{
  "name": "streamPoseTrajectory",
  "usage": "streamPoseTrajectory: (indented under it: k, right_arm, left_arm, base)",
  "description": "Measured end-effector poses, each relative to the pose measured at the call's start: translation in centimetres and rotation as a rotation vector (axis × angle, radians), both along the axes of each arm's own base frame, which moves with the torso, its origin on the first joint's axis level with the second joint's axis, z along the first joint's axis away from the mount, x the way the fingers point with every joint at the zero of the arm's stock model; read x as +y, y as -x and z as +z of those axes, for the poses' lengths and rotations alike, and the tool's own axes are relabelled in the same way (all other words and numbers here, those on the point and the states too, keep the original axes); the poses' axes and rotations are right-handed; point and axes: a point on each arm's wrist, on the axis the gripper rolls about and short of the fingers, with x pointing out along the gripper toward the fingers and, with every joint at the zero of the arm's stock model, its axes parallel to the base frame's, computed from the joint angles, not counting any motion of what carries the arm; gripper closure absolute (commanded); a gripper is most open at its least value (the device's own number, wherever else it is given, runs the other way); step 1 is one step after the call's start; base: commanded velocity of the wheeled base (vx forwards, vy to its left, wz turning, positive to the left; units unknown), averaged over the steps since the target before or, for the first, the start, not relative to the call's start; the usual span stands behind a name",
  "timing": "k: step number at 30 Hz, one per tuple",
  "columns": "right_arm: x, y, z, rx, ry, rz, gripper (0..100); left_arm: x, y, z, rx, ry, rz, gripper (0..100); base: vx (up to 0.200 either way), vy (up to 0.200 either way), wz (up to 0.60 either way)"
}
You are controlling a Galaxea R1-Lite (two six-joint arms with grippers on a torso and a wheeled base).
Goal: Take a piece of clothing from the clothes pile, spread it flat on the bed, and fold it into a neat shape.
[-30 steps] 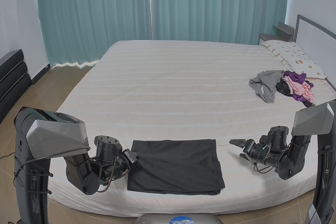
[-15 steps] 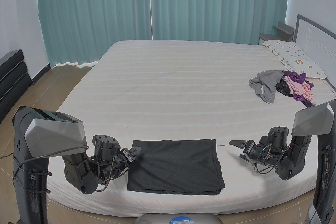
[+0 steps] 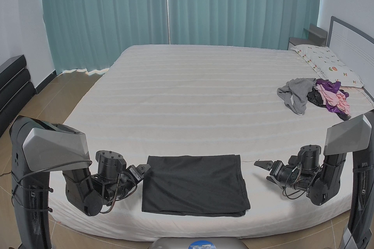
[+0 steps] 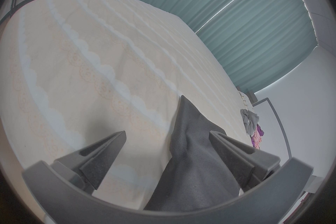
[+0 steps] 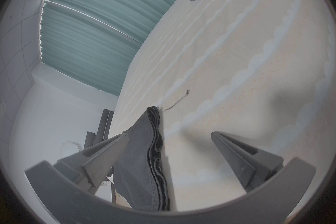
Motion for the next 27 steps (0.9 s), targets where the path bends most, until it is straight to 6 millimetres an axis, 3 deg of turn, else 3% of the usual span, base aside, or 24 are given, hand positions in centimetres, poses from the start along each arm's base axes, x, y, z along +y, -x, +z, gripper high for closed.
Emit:
streamPoseTrajectory:
  k: [8,13,19,27]
  right_arm:
    - [0.0,2.3,1.0,-0.01,0.013,-0.006,0]
    - [-0.4,4.4,2.5,-0.03,0.053,-0.029,0]
    - [-1.0,6.5,6.6,-0.16,0.101,-0.052,0]
    - [-1.9,10.1,12.5,-0.397,0.186,-0.114,0]
  left_arm:
    - [0.8,1.4,0.9,-0.041,-0.017,0.01,0]
    - [1.4,3.0,3.0,-0.18,-0.037,0.036,0]
    - [2.4,5.3,5.5,-0.267,-0.095,0.077,0]
    - [3.8,9.1,11.1,-0.448,-0.146,0.109,0]
  base:
    - [0.0,0.0,0.0]
    - [0.0,0.0,0.0]
    - [0.0,0.0,0.0]
    - [0.0,0.0,0.0]
